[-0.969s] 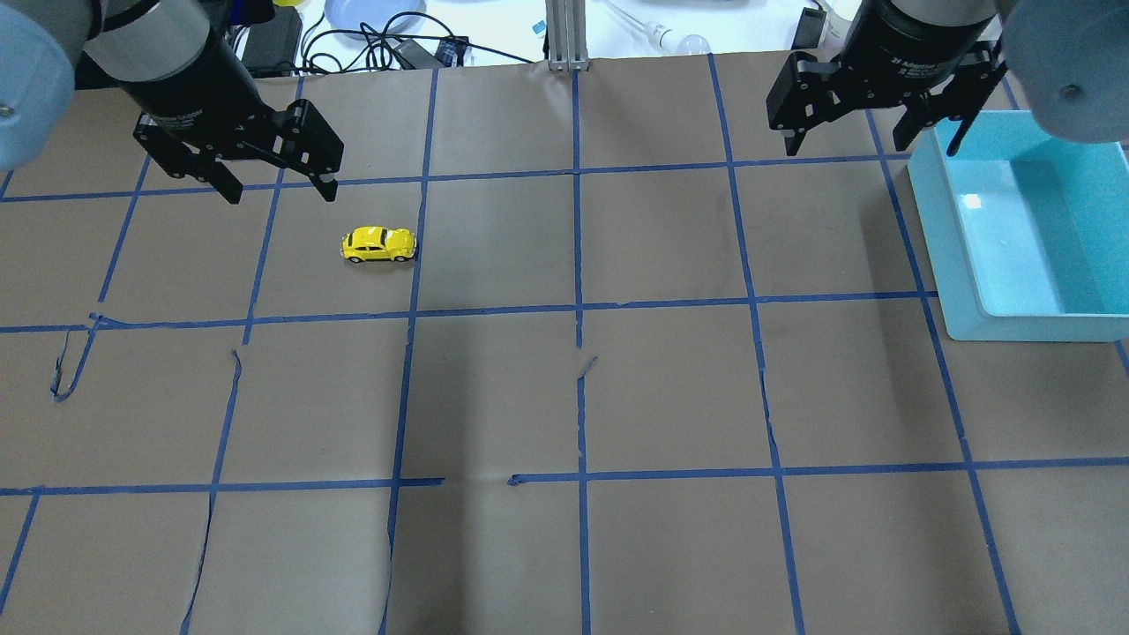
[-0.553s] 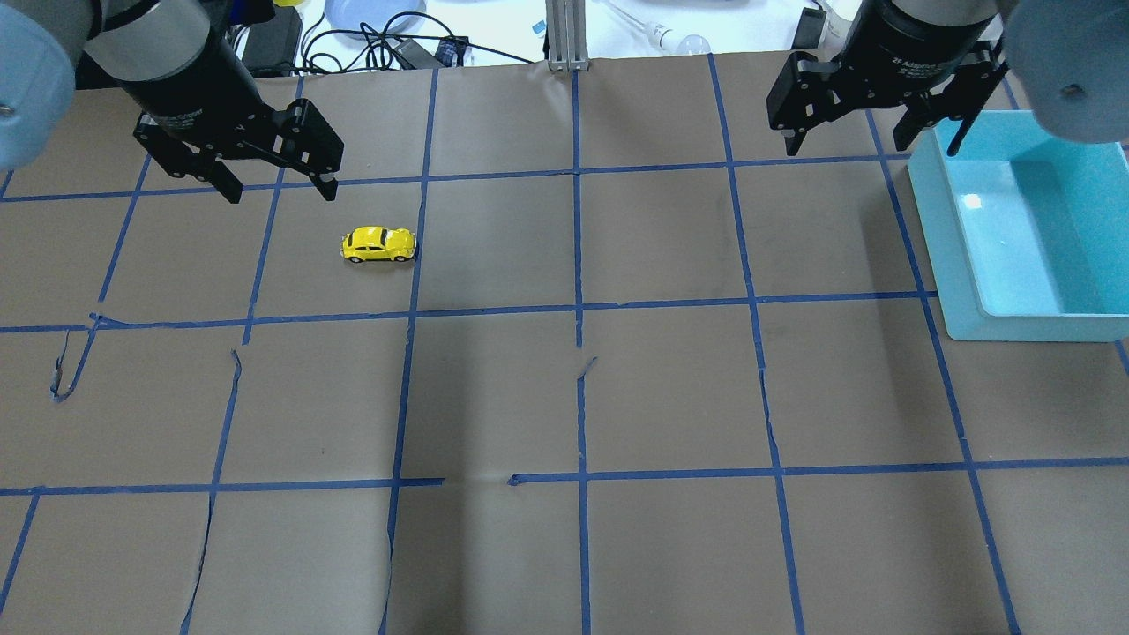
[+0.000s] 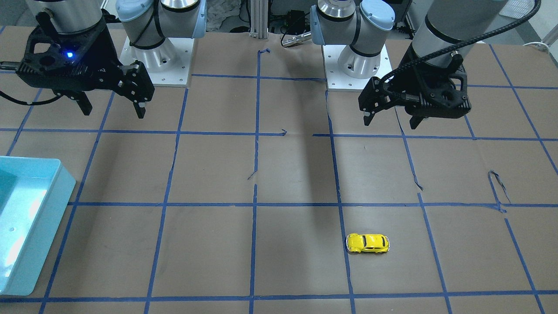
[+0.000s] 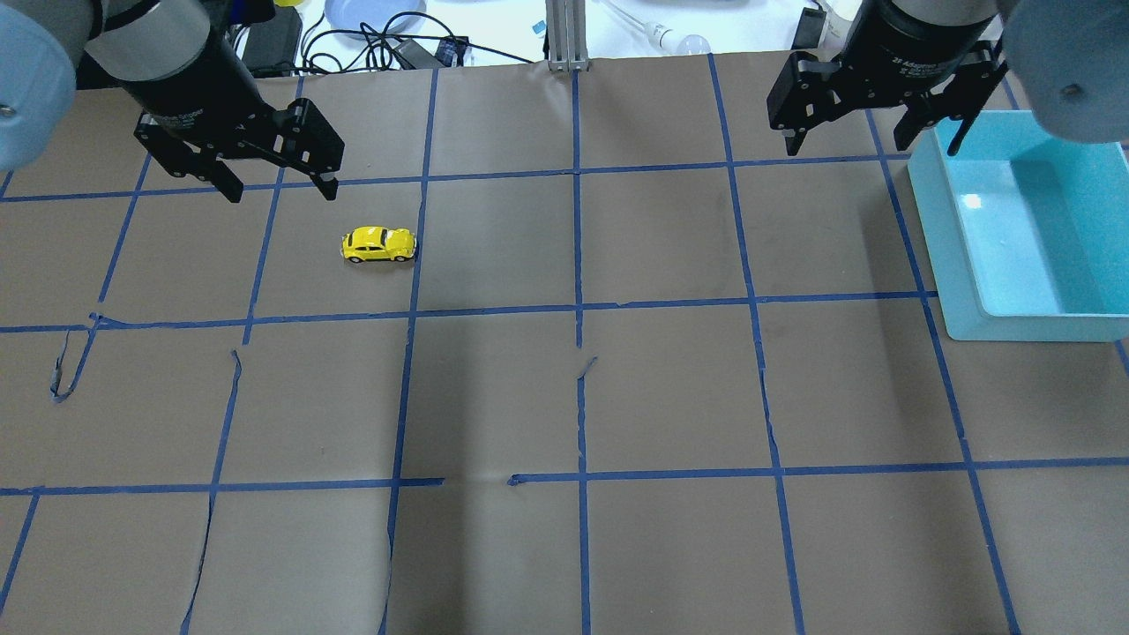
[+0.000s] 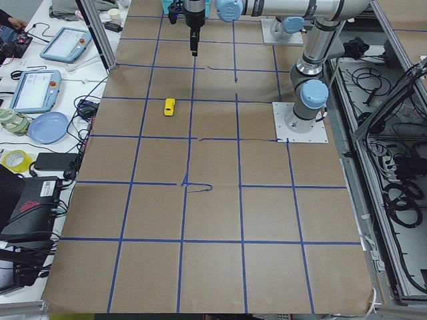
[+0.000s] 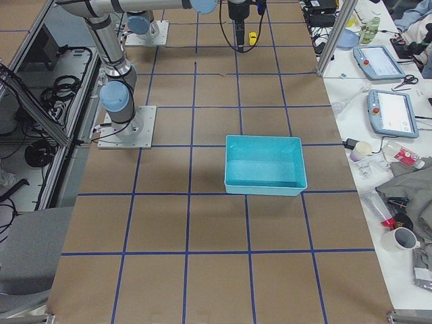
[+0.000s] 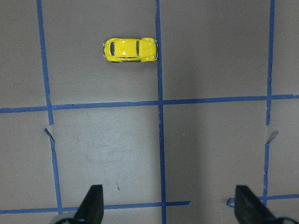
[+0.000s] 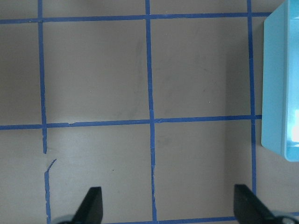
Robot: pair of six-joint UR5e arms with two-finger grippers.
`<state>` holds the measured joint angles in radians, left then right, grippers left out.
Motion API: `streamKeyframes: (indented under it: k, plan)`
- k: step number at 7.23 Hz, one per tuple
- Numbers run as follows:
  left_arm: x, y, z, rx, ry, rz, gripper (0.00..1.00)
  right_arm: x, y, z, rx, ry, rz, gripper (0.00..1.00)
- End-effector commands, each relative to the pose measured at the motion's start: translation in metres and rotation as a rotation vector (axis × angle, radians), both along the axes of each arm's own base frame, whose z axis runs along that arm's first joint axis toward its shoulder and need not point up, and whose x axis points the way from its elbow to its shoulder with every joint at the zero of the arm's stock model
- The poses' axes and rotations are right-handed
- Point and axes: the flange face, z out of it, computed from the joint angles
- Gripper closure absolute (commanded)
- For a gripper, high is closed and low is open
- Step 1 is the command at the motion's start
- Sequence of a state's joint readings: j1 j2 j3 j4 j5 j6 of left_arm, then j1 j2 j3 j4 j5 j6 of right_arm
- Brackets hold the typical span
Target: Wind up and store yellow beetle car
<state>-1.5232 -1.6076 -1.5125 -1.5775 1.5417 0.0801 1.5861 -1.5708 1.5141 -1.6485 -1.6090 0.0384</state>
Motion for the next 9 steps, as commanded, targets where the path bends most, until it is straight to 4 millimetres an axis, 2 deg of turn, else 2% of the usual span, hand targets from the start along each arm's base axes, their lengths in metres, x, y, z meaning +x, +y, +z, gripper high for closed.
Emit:
streamKeyframes:
  k: [1,9]
  plan:
    - [0.0009,0.0002,0.0017,-0.005,-0.009,-0.001,0.0,-0.0002,0.0,-0.0007,0.001,0.002,0.001,0.0]
    - [0.0022,0.0009,0.0011,-0.004,-0.023,0.011,0.0,0.0,0.0,-0.0007,0.001,0.0,0.002,0.0]
